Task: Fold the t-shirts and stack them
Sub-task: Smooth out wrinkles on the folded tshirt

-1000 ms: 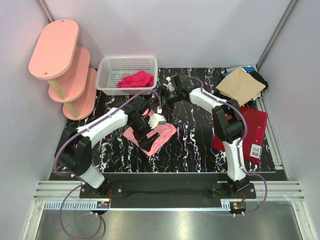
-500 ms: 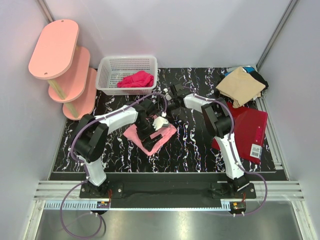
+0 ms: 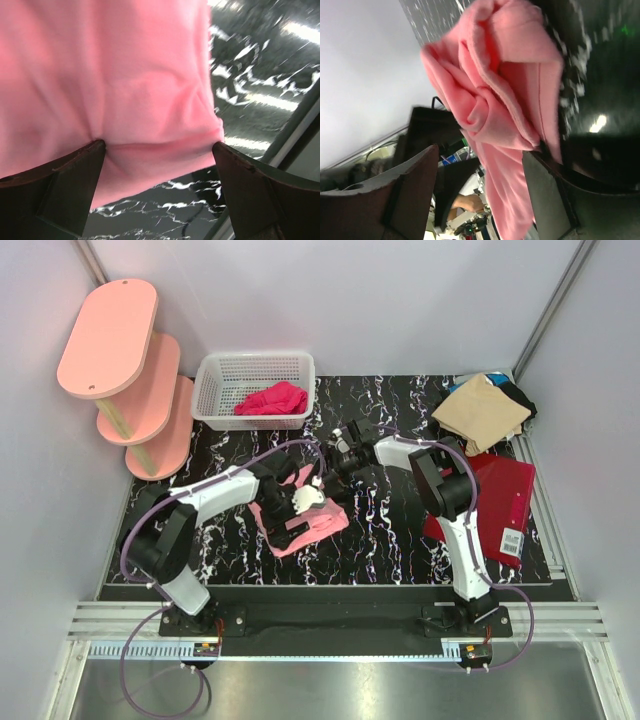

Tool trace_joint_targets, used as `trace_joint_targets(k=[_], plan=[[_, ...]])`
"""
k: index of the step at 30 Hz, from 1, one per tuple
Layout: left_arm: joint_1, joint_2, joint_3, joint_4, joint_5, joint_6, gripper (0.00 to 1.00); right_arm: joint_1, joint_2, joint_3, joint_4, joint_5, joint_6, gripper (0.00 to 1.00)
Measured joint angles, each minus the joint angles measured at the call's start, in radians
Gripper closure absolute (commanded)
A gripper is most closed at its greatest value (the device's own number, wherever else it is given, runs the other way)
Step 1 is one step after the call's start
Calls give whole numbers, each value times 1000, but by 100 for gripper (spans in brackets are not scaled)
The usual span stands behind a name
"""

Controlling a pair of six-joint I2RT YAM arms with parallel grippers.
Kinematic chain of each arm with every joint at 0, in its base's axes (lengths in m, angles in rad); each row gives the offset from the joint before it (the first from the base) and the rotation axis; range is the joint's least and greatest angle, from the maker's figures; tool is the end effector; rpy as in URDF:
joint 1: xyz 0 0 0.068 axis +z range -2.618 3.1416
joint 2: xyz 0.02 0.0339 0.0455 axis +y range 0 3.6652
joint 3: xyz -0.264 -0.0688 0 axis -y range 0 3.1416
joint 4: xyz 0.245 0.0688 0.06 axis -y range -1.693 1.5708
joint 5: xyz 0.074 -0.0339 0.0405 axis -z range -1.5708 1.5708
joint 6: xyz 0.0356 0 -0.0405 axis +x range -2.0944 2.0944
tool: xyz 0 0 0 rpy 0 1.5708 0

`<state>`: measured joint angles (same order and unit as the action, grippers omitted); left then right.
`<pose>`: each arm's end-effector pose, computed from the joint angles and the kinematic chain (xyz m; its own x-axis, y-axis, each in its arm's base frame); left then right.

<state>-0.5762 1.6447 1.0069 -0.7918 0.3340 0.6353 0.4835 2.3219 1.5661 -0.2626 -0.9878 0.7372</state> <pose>0.2345 -0.1663 0.1725 -0.3398 0.8894 -0.3059 0.9381 0.2973 -0.1777 0.4012 0.2442 0.1024 -0.9908 -0.1022 0.0892 0.0300 0.4761 0.8789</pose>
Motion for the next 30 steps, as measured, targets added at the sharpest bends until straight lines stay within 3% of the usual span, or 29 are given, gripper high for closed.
trace_joint_targets(k=[6,10,17,24,30], plan=[[51,-12,6,-35,-14,19,1,0,-61,-71,-26,42,-30,19],[54,-27,75,-145,-14,11,1,0,-87,-71,-50,83,-57,15],[58,-119,206,-263,8,-8,1,-56,-171,-82,-103,226,-154,17],[72,-106,200,-263,18,-18,1,-128,-165,-113,-115,266,-205,20],[192,-19,150,-201,10,-19,1,-110,-150,-114,-95,218,-208,20]])
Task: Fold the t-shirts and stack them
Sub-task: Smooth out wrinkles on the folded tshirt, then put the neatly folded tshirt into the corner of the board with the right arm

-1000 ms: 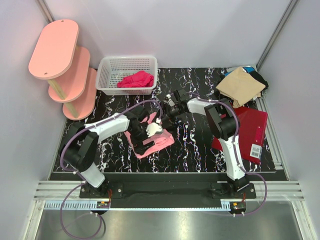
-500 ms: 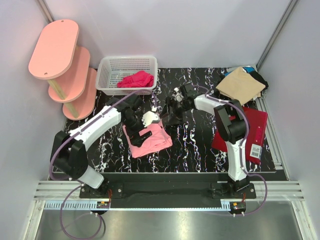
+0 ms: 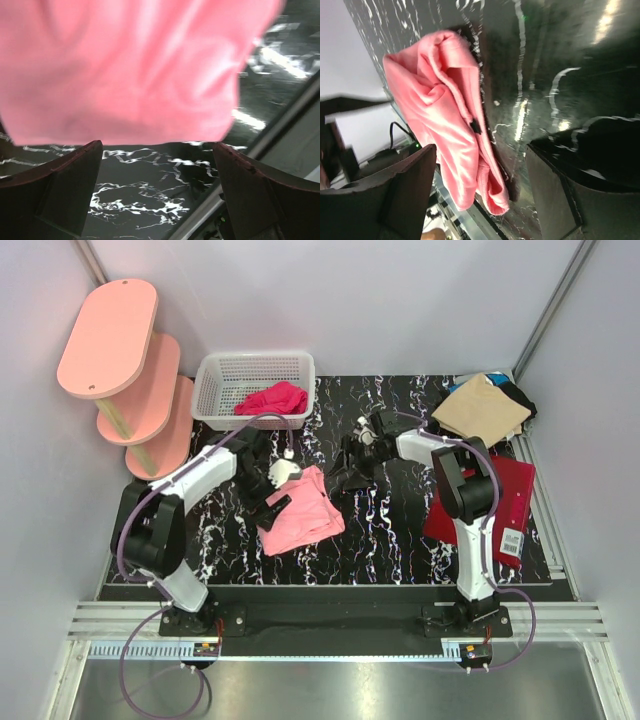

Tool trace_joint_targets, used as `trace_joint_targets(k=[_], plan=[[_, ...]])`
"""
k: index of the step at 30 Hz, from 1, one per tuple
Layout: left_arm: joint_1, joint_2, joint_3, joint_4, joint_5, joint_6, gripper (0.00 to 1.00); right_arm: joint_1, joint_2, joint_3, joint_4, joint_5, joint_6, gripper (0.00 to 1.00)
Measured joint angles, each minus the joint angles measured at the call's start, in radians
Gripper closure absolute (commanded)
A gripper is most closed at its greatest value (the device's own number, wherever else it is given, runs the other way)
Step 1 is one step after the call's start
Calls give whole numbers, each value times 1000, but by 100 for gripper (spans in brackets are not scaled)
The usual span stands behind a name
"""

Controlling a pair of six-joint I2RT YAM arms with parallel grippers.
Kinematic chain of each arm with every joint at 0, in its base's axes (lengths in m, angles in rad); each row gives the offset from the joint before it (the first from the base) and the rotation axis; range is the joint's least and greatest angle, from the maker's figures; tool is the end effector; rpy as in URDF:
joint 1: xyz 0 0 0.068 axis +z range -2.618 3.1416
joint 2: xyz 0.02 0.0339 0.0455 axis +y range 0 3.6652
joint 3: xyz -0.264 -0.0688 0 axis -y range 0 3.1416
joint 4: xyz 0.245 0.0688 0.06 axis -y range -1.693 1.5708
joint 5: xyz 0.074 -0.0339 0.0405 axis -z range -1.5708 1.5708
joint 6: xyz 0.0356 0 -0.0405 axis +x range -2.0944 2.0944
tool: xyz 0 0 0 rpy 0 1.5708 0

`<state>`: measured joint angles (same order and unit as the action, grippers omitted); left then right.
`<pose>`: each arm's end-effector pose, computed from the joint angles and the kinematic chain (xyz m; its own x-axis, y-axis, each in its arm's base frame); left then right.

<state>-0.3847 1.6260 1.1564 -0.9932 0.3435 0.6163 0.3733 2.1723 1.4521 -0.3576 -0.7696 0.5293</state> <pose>0.2660 -0.1206 0.2128 -0.5283 0.8011 -0.2815 0.8485 0.4854 -0.2109 0.4009 0.1836 0.1270 -0.9951 -0.0003 -0.0990 -0.0766 0.6358 0.7681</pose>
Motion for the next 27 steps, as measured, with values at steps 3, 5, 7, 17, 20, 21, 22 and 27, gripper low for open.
trace_joint_targets(k=[3,5,7,17,20,21,22,27], plan=[[56,45,-16,40,-25,-4,1,31,2,0,5,-10,-1,20],[69,76,-21,62,-35,-7,1,61,2,0,6,-11,-2,20],[69,101,-21,78,-34,-11,1,93,2,-4,9,-13,-2,20],[51,125,-20,102,-31,-24,1,193,8,-47,69,-77,20,34],[44,125,-20,105,-31,-24,1,209,26,-60,99,-104,43,41],[43,125,-20,105,-31,-24,1,212,31,-62,106,-113,48,42],[42,125,-21,105,-31,-24,1,215,38,-64,115,-122,58,43],[34,125,-21,105,-32,-27,1,221,74,-67,161,-176,100,65]])
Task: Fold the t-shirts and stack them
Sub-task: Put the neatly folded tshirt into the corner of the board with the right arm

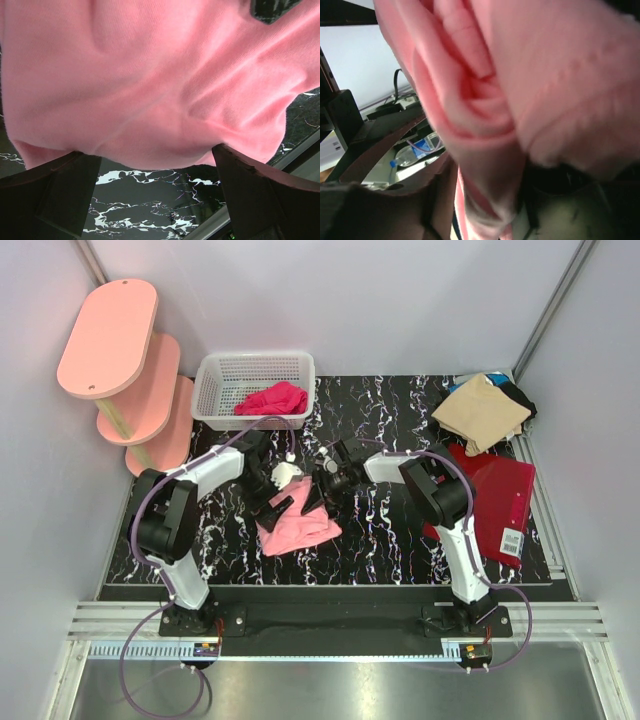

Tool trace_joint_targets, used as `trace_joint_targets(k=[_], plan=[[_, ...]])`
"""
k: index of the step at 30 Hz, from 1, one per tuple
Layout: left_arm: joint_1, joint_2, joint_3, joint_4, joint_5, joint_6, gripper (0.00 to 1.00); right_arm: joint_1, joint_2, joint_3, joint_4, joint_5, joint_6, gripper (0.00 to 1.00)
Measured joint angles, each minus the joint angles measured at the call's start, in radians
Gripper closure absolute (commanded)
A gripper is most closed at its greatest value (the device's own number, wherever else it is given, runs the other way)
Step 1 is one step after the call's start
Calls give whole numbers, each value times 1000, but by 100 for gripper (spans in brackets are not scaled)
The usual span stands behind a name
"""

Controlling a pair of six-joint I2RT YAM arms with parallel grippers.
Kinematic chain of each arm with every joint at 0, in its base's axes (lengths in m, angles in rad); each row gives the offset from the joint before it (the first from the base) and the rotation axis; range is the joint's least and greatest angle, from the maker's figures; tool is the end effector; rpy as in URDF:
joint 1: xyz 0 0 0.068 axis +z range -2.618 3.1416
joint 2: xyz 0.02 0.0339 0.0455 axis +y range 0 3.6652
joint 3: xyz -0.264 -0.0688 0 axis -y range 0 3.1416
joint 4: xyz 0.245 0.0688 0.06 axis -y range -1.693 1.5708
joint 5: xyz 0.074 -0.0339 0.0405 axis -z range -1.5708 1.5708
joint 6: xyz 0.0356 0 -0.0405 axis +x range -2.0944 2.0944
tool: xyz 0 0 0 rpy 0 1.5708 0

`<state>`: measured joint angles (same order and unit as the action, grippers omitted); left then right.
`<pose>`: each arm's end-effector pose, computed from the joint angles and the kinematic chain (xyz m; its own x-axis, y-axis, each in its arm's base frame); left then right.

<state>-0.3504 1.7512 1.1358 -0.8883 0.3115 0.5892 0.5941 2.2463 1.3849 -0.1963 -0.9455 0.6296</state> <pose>0.2868 -0.1164 0.1731 -0.5868 0.7776 -0.2257 0.8085 0.5471 -0.2170 0.3458 0.2684 0.0901 -0.9706 -0.2398 0.0192 -0.1063 0.4991 0.8600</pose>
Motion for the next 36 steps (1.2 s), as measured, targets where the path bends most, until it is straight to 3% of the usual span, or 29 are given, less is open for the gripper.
trace_joint_targets(k=[2,3,11,18,26,36], plan=[[-3,0,-1,0,-2,-1,1,1,15,0,16,-9,12,81],[-5,0,-2,0,-2,-3,1,2,24,0,21,-13,18,100],[13,-80,-16,-17,-7,-11,1,-5,30,11,33,1,19,100],[211,-295,75,-116,5,16,1,-197,-37,57,-19,40,50,100],[353,-465,70,-184,4,74,1,-483,-78,352,-6,45,116,100],[424,-464,19,-220,17,101,1,-616,-4,611,-12,27,197,100]])
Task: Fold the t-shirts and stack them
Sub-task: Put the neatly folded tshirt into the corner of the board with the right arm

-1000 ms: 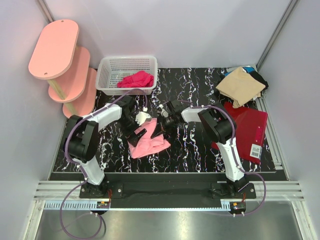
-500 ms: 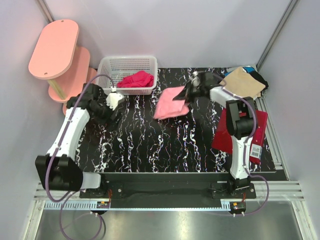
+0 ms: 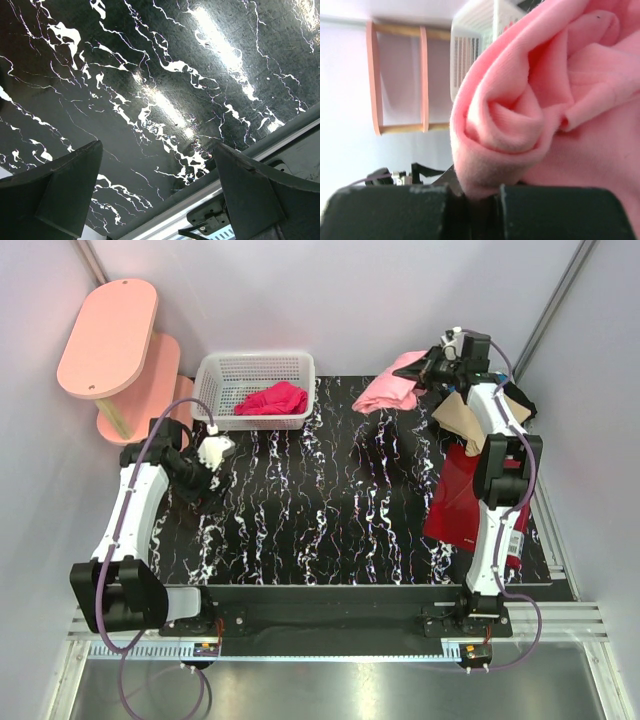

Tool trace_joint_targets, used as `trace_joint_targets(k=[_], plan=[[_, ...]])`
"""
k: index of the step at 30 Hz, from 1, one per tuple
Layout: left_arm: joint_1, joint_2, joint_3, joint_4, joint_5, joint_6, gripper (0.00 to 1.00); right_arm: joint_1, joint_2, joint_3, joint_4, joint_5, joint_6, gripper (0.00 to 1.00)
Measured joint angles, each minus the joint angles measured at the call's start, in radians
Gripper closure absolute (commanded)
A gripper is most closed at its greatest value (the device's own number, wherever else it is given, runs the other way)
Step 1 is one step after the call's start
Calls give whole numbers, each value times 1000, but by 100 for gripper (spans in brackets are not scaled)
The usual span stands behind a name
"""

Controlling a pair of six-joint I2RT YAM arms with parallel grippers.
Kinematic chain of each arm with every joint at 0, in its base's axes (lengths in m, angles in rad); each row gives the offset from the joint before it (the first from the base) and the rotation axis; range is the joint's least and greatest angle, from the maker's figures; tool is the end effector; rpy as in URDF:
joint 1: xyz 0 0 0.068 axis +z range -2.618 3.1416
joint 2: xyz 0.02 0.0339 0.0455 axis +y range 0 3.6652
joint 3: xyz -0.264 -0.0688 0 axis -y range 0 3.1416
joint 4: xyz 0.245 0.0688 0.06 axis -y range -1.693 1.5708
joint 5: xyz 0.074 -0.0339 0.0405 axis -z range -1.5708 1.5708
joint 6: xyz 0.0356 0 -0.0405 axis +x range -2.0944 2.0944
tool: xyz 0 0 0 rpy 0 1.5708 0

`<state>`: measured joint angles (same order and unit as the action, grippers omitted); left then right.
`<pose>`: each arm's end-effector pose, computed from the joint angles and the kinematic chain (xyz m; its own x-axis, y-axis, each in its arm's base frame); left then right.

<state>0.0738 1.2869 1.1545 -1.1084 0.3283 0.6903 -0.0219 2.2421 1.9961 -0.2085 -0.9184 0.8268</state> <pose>0.2319 0.0056 0.2922 -0.7056 0.5522 -0.4441 0.6273 0.7782 -0.0289 0.5228 0.0168 0.2768 -0.8126 0.4646 -0.3518 -0.1515 0.4146 0.8973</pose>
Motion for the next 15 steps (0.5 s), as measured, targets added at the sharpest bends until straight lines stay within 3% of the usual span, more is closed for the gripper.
trace_joint_targets(k=[15], plan=[[23,31,-14,-18,42,21,1,-294,118,144,-44,12,80,100]])
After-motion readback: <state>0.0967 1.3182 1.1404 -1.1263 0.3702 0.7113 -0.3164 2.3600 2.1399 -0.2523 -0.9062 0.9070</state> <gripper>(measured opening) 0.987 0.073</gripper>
